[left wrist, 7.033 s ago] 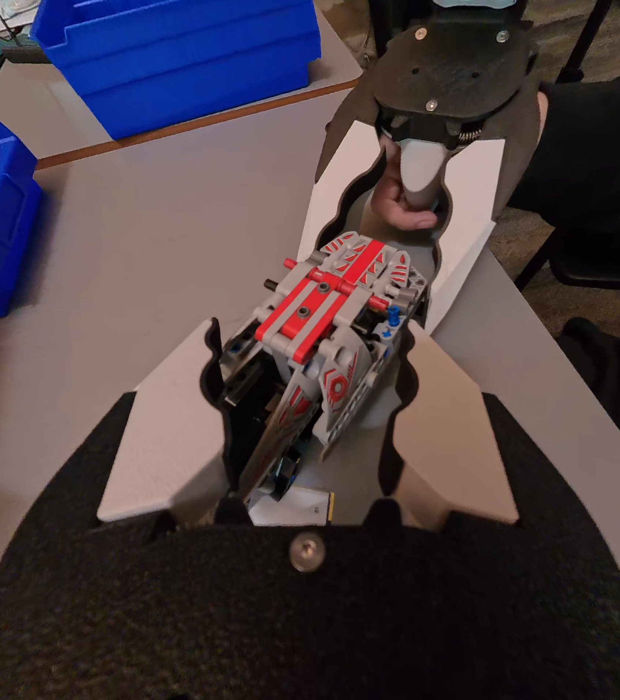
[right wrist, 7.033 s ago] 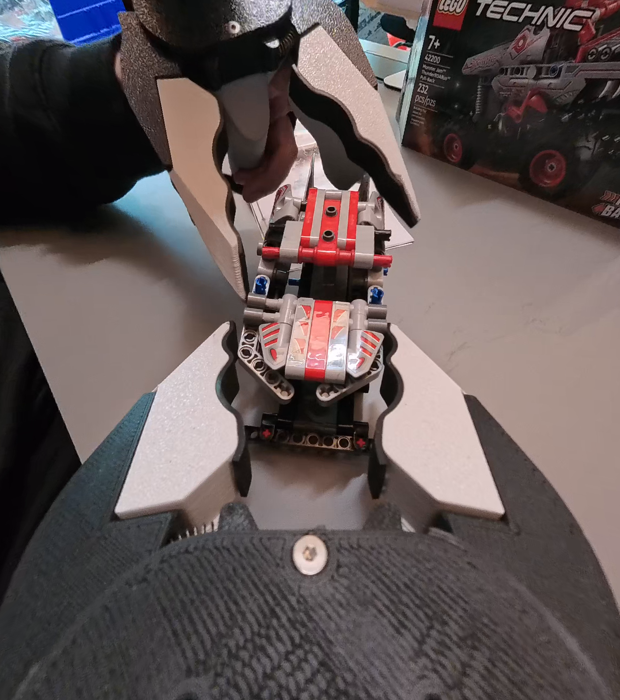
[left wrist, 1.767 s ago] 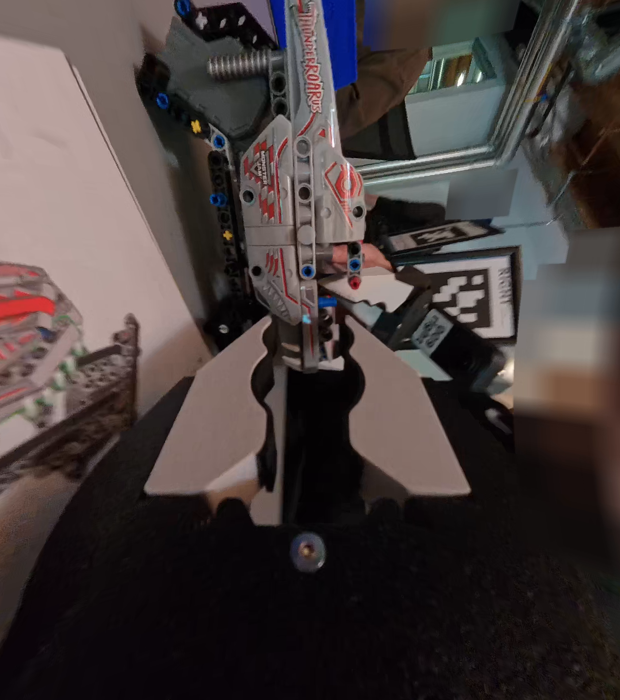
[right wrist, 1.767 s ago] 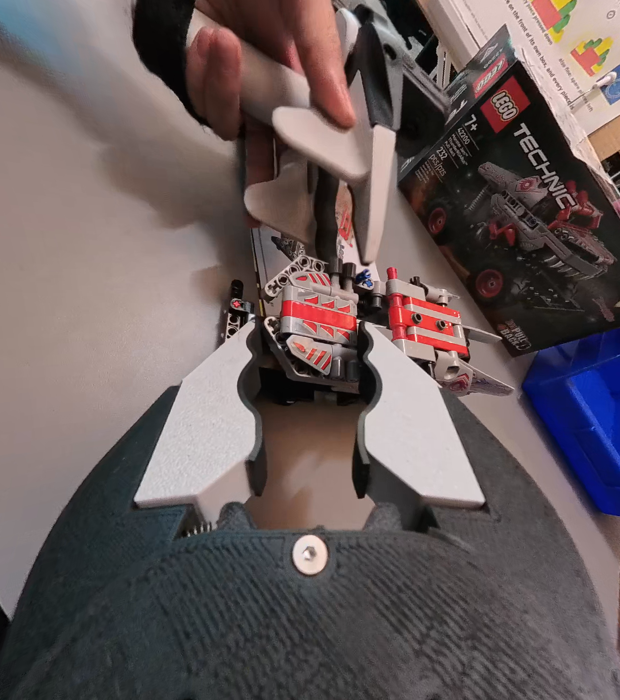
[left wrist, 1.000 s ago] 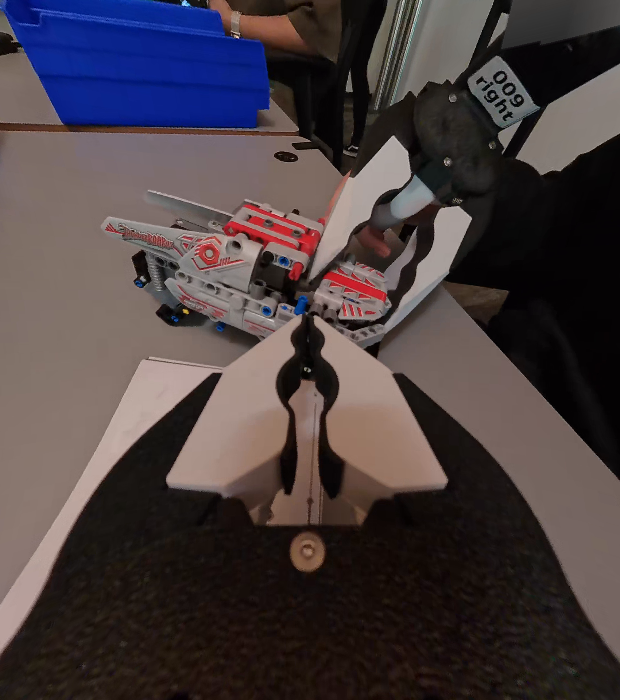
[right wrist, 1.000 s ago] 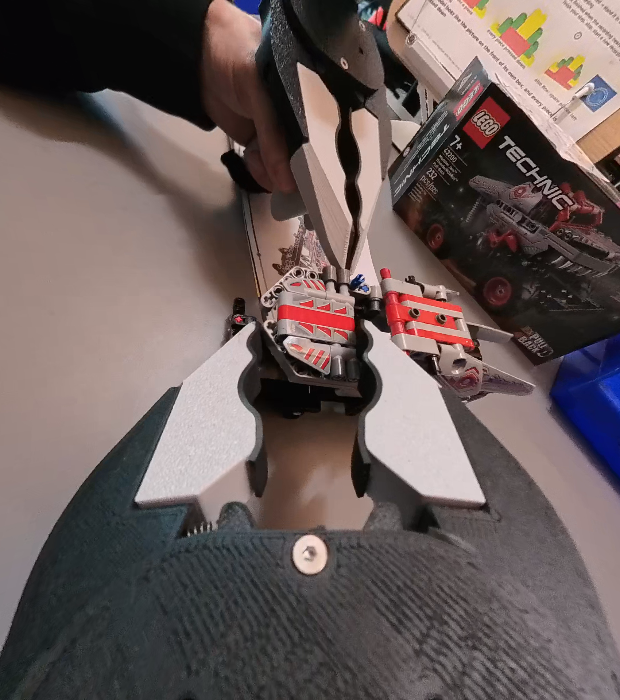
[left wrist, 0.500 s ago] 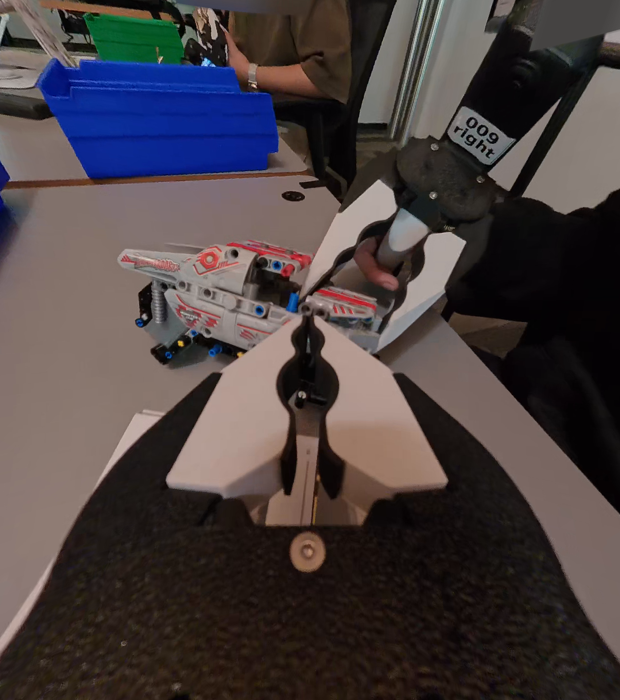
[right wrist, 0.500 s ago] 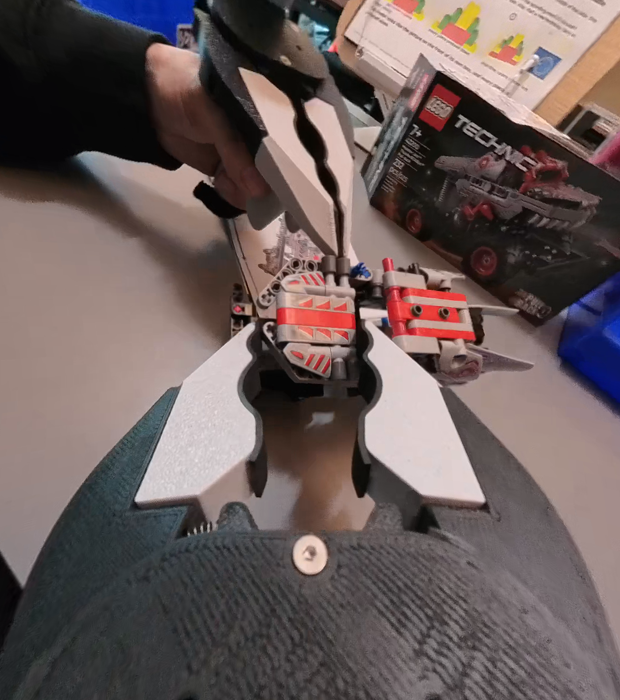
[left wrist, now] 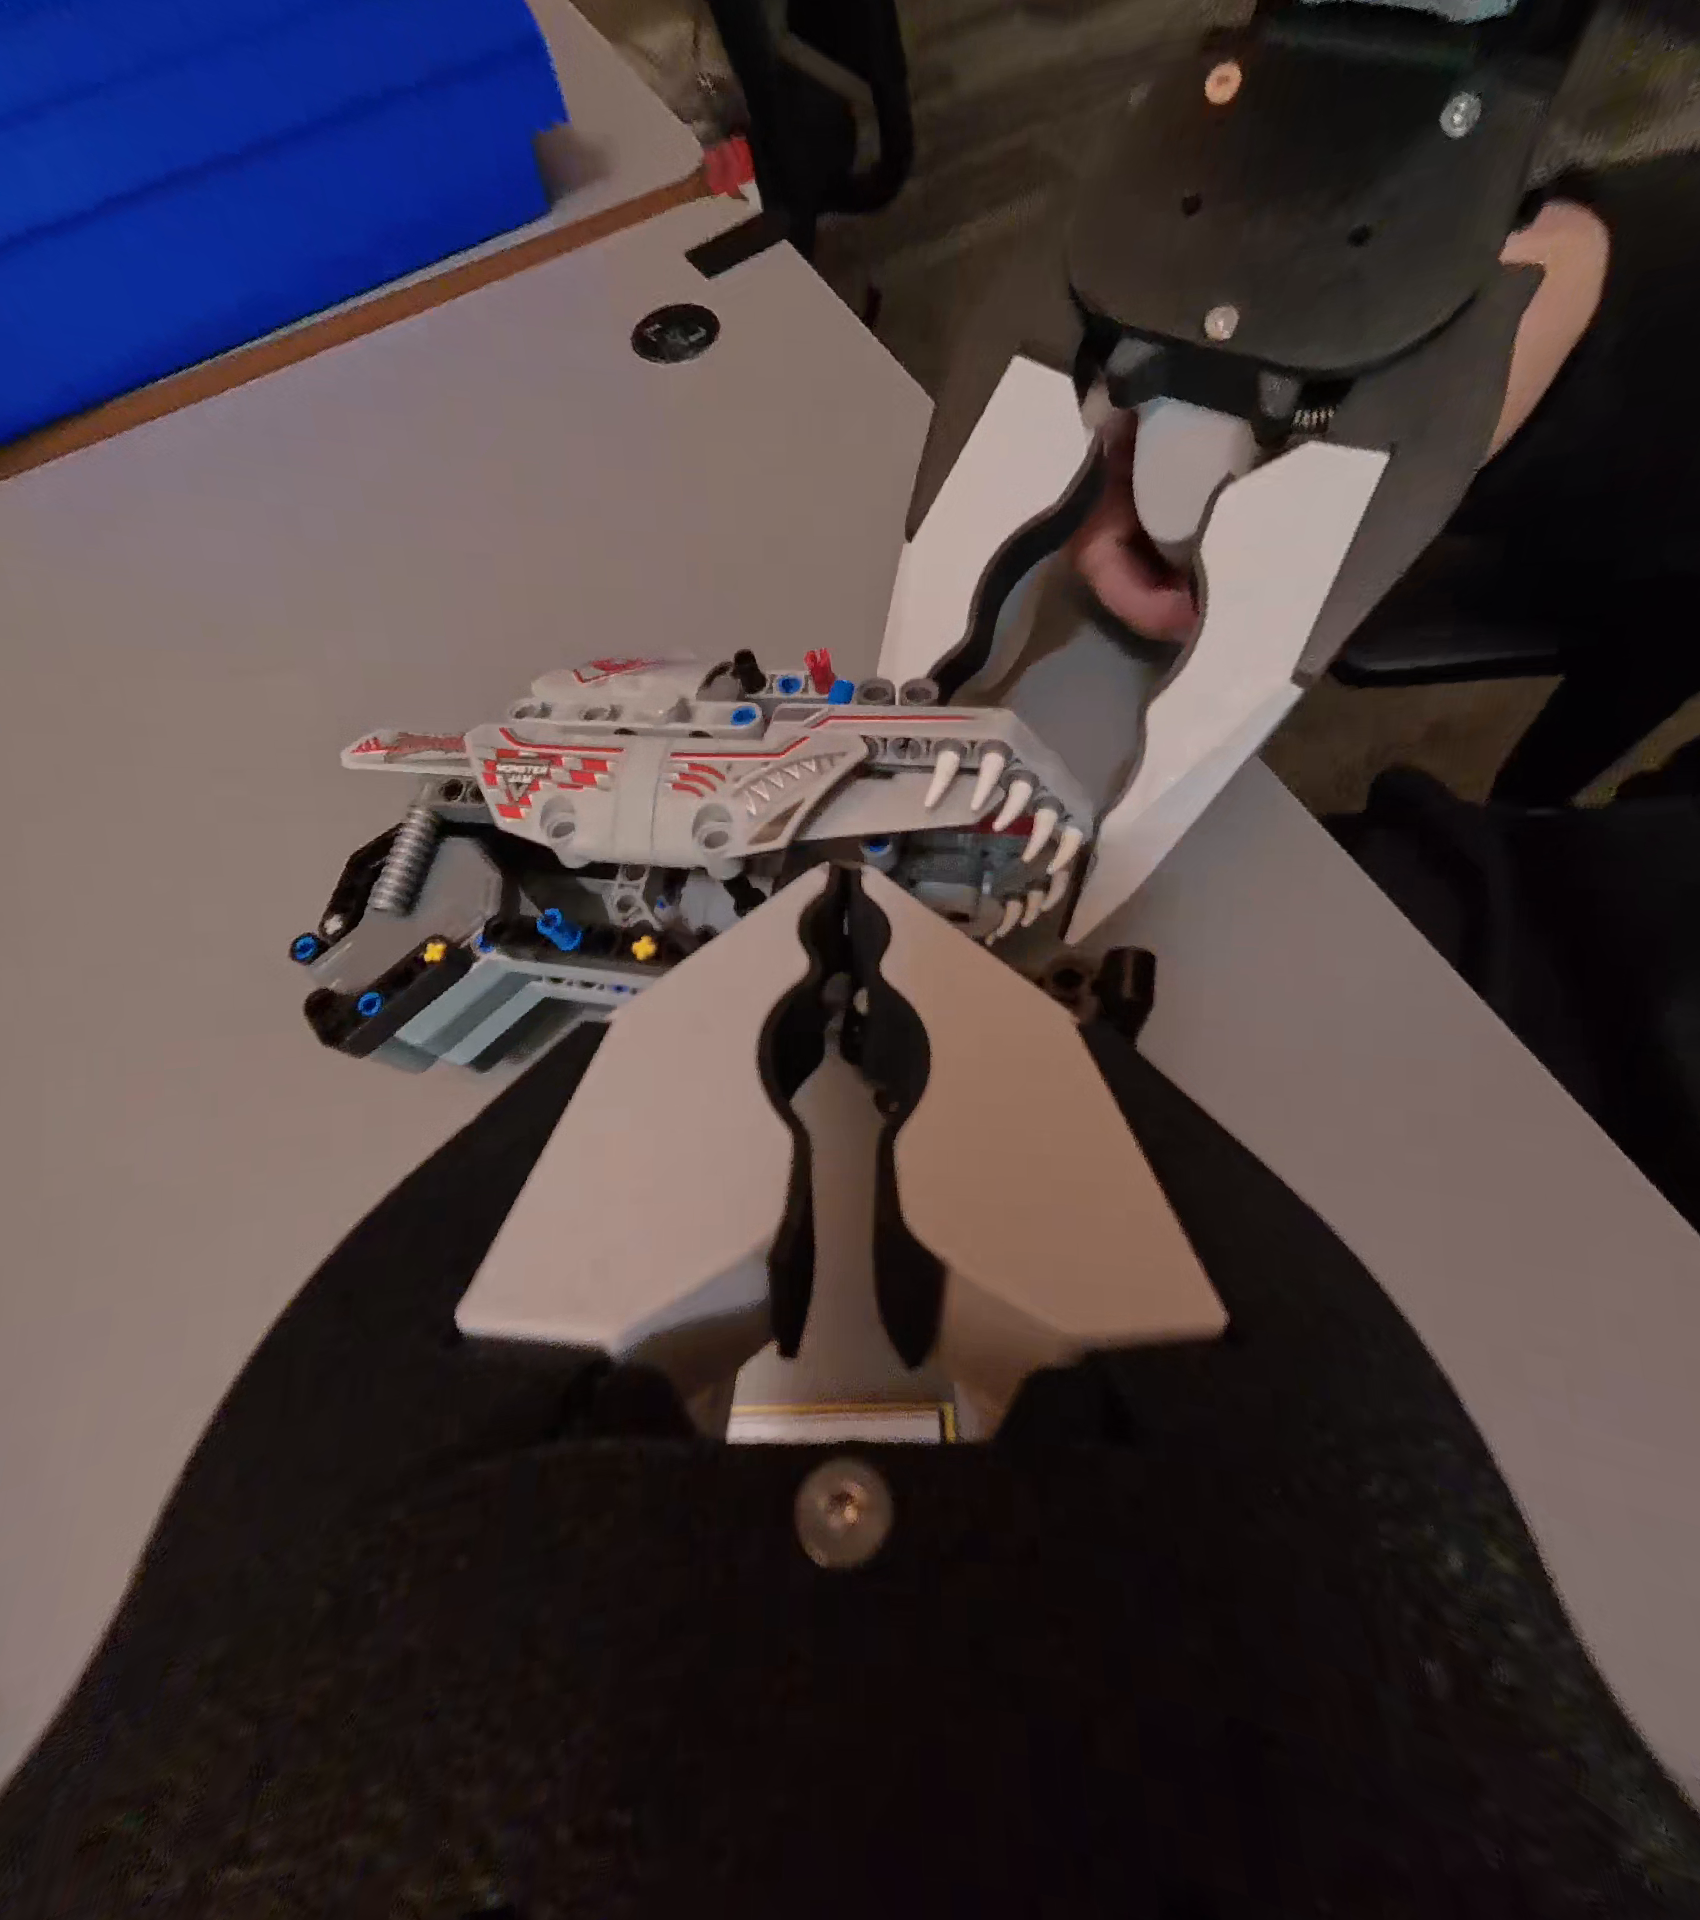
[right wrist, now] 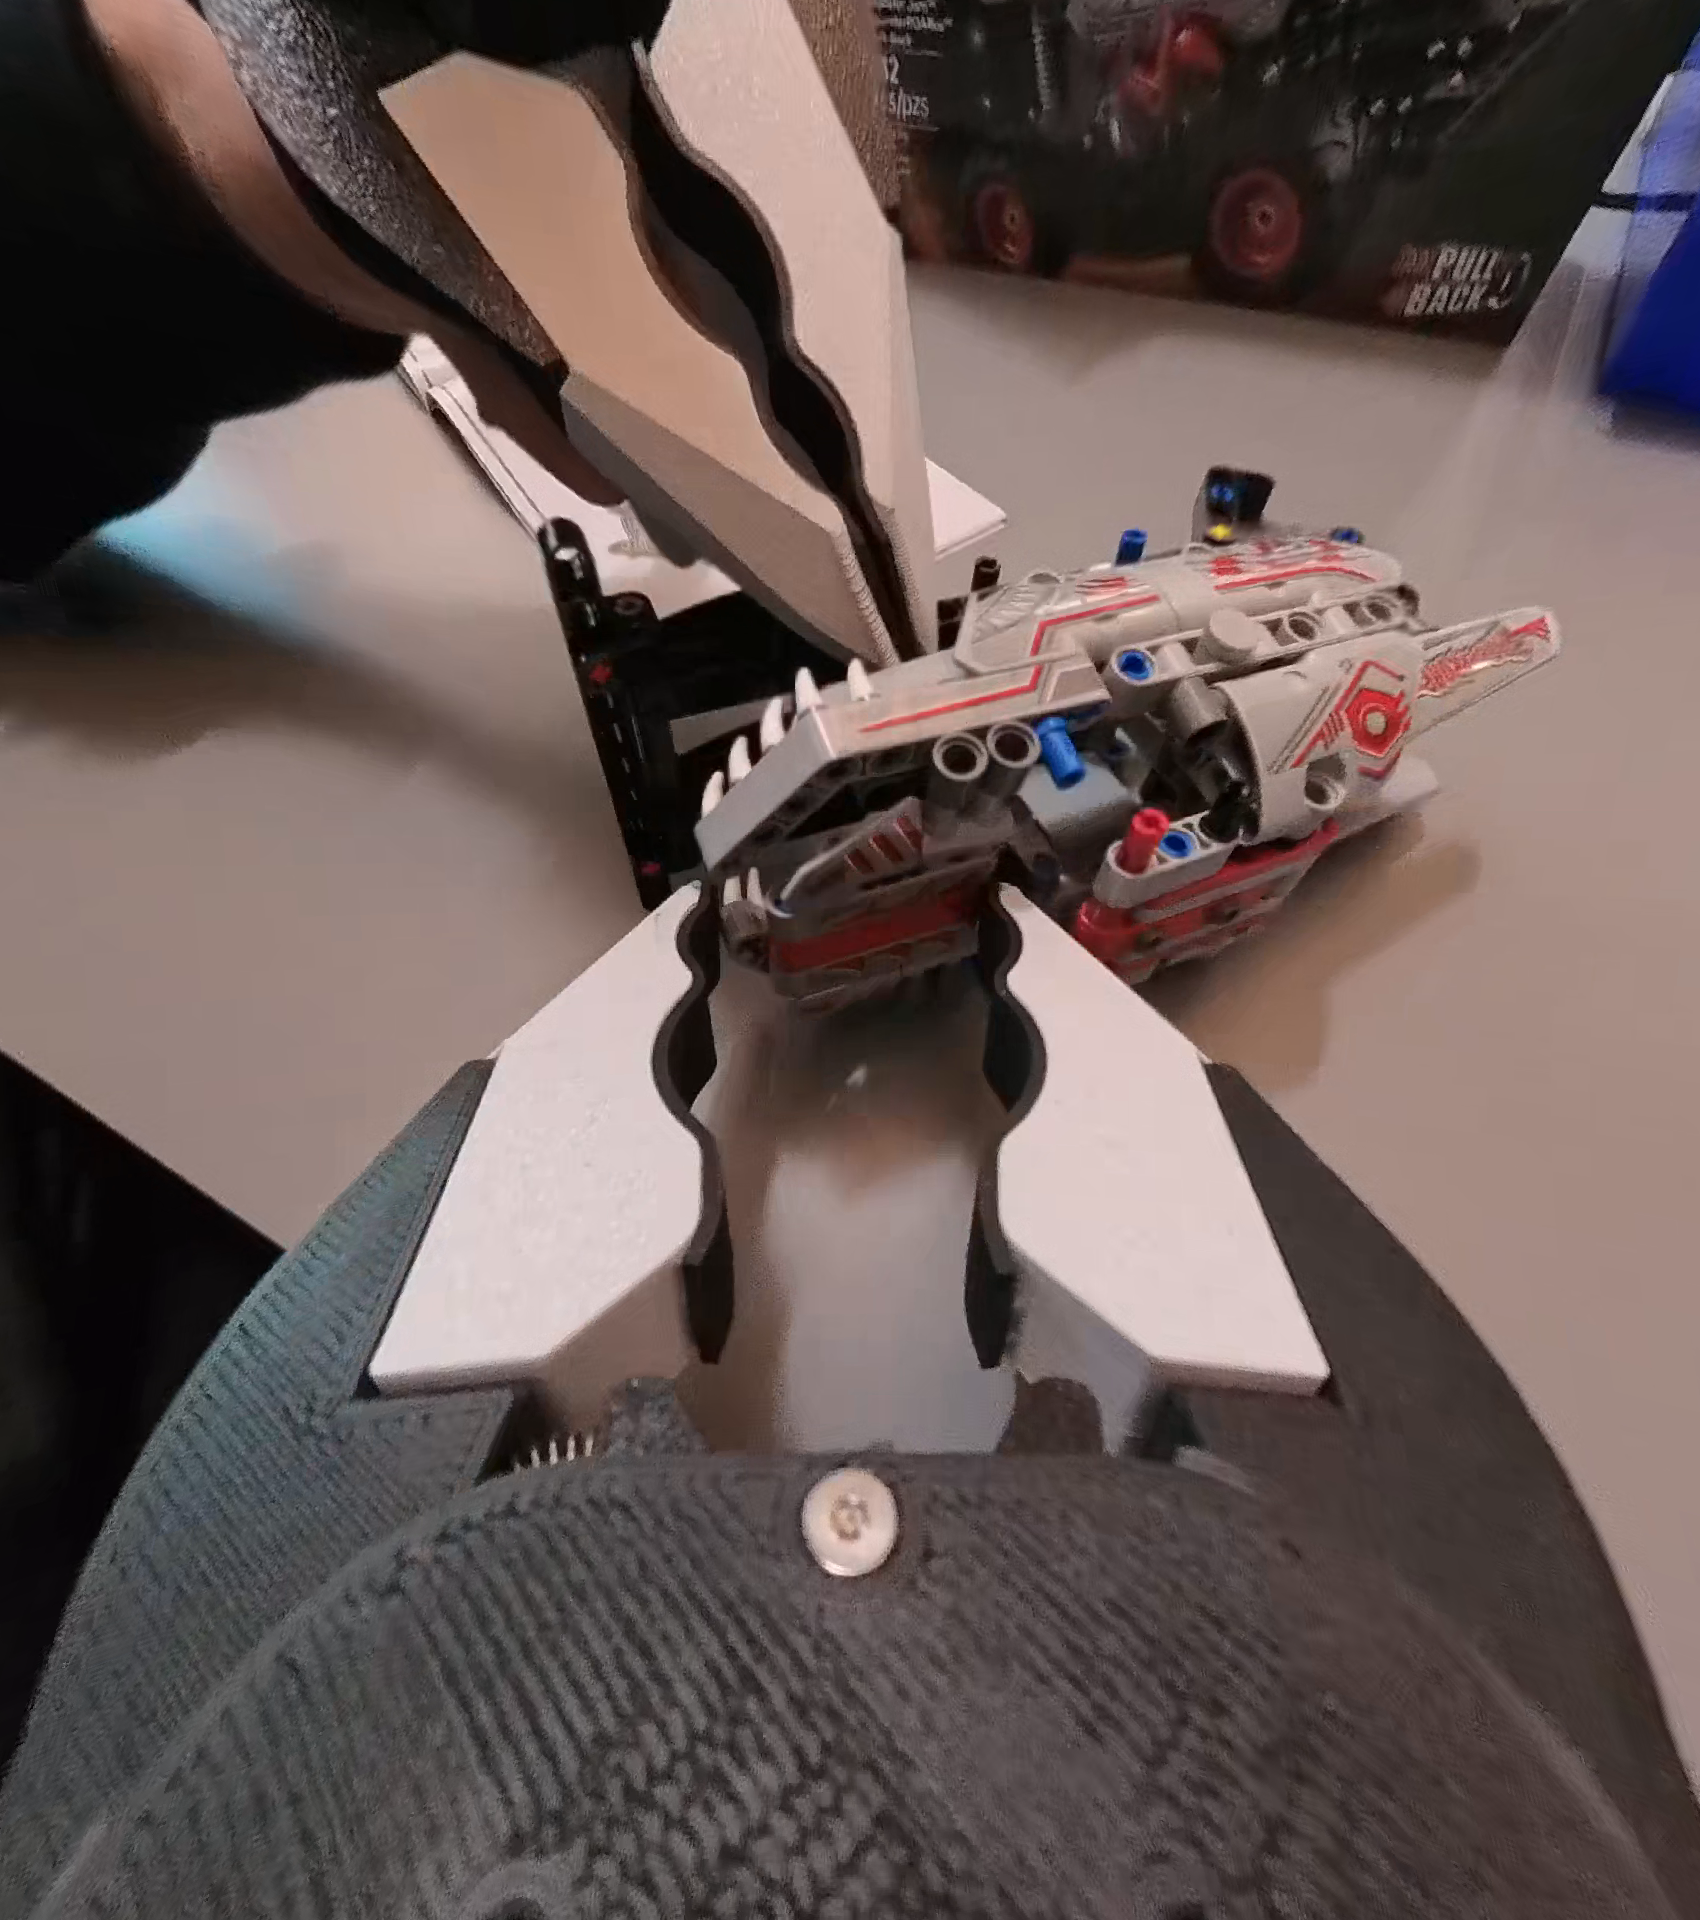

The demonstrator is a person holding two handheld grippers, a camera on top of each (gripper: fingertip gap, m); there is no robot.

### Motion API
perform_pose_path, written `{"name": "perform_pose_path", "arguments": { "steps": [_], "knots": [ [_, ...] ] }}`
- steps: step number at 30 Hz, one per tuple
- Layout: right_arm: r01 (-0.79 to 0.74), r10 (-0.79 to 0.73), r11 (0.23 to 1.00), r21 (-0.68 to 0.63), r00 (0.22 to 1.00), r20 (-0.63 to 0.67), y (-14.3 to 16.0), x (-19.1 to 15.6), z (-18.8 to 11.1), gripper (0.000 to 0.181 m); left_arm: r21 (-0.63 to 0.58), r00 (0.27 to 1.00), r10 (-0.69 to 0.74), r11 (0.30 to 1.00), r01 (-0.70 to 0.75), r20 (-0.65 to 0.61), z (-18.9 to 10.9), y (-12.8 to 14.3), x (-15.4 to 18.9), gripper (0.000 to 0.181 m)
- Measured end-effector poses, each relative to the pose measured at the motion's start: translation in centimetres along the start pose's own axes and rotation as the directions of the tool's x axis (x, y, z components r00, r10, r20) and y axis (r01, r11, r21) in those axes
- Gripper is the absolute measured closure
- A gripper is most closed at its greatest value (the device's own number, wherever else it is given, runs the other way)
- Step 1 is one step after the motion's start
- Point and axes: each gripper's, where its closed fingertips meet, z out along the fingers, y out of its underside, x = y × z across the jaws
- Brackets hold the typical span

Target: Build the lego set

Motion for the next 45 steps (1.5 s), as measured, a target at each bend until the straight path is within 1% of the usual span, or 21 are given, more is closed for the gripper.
{"name": "perform_pose_path", "arguments": {
  "steps": [3, 5, 7, 8, 10, 12, 14, 15, 17, 18, 20, 22, 25, 28, 31, 33, 34, 35, 39, 43, 45],
  "knots": [
    [-0.016, 0.016, 1.0, -0.019, 0.999, -0.029, 0.4, 0.1, -1.0, 0.134, -0.081, 0.995, 0.102, 0.992, -0.1, 0.022, -0.4, -0.4, -0.1, 0.181],
    [-0.059, 0.06, 0.998, 0.03, 0.997, -0.056, -0.1, 0.1, -2.1, 0.134, -0.137, 0.98, 0.197, 0.972, -0.19, 0.041, -0.7, -0.6, -0.5, 0.181],
    [-0.123, 0.13, 0.989, 0.088, 0.988, -0.081, -0.4, 0.3, -3.0, 0.138, -0.175, 0.951, 0.309, 0.938, -0.3, 0.026, -0.7, -1.1, -0.5, 0.18],
    [-0.141, 0.152, 0.983, 0.118, 0.985, -0.085, -0.5, 0.2, -3.1, 0.14, -0.193, 0.934, 0.357, 0.917, -0.349, 0.007, -0.6, -1.4, -0.3, 0.174],
    [-0.184, 0.197, 0.974, 0.135, 0.976, -0.094, -0.3, 0.0, -2.9, 0.14, -0.229, 0.885, 0.465, 0.859, -0.458, -0.028, -0.2, -1.9, -0.3, 0.16],
    [-0.209, 0.222, 0.971, 0.113, 0.968, -0.119, 0.5, -0.2, -2.3, 0.138, -0.272, 0.816, 0.571, 0.775, -0.571, -0.089, 0.2, -1.8, -0.5, 0.16],
    [-0.23, 0.248, 0.966, 0.121, 0.955, -0.165, 0.7, 0.0, -1.9, 0.131, -0.314, 0.762, 0.631, 0.7, -0.641, -0.149, 0.5, -1.6, -1.0, 0.157],
    [-0.233, 0.254, 0.963, 0.137, 0.952, -0.169, 0.6, -0.1, -1.7, 0.13, -0.322, 0.744, 0.643, 0.677, -0.662, -0.18, 0.7, -1.6, -1.2, 0.156],
    [-0.23, 0.257, 0.962, 0.149, 0.945, -0.203, 0.7, 0.4, -1.4, 0.13, -0.298, 0.72, 0.65, 0.657, -0.693, -0.242, 1.3, -1.7, -1.0, 0.15],
    [-0.208, 0.235, 0.968, 0.14, 0.947, -0.217, 0.8, 0.7, -1.2, 0.131, -0.286, 0.698, 0.657, 0.637, -0.716, -0.286, 1.5, -1.6, -0.8, 0.152],
    [-0.161, 0.186, 0.979, 0.123, 0.957, -0.225, 0.9, 0.8, -1.0, 0.138, -0.254, 0.641, 0.699, 0.588, -0.768, -0.318, 2.0, -1.8, -0.6, 0.152],
    [-0.129, 0.153, 0.985, 0.114, 0.961, -0.23, 0.8, 1.0, -1.0, 0.138, -0.22, 0.601, 0.713, 0.561, -0.798, -0.362, 2.5, -1.8, 0.1, 0.156],
    [-0.116, 0.141, 0.987, 0.114, 0.961, -0.238, 1.1, 1.3, -0.7, 0.137, -0.197, 0.561, 0.749, 0.527, -0.827, -0.353, 3.2, -1.8, 0.1, 0.158],
    [-0.088, 0.123, 0.987, 0.137, 0.953, -0.275, 1.2, 1.4, -0.6, 0.132, -0.19, 0.549, 0.766, 0.515, -0.836, -0.336, 3.3, -1.8, 0.2, 0.158],
    [-0.047, 0.098, 0.979, 0.199, 0.962, -0.255, 0.8, 0.7, -0.9, 0.123, -0.178, 0.558, 0.764, 0.53, -0.829, -0.324, 3.3, -1.7, 0.3, 0.159],
    [-0.053, 0.117, 0.966, 0.253, 0.962, -0.247, 0.6, 0.9, -1.5, 0.13, -0.18, 0.556, 0.766, 0.527, -0.831, -0.323, 3.3, -1.6, 0.4, 0.16],
    [-0.069, 0.139, 0.96, 0.272, 0.958, -0.249, 0.5, 1.2, -1.7, 0.138, -0.185, 0.548, 0.771, 0.517, -0.836, -0.324, 3.3, -1.6, 0.4, 0.16],
    [-0.078, 0.152, 0.954, 0.288, 0.958, -0.243, 0.5, 1.2, -1.9, 0.14, -0.189, 0.54, 0.776, 0.507, -0.841, -0.326, 3.3, -1.6, 0.4, 0.16],
    [-0.025, 0.115, 0.957, 0.288, 0.946, -0.302, 0.5, 1.3, -1.8, 0.141, -0.192, 0.524, 0.78, 0.488, -0.851, -0.341, 3.4, -1.6, 0.4, 0.16],
    [-0.006, 0.111, 0.956, 0.294, 0.934, -0.34, 0.5, 1.4, -1.8, 0.142, -0.224, 0.48, 0.799, 0.426, -0.877, -0.361, 3.4, -1.6, 0.3, 0.16],
    [-0.005, 0.114, 0.953, 0.302, 0.932, -0.345, 0.4, 1.4, -1.9, 0.142, -0.217, 0.49, 0.794, 0.439, -0.872, -0.361, 3.3, -1.7, 0.3, 0.16]
  ]
}}
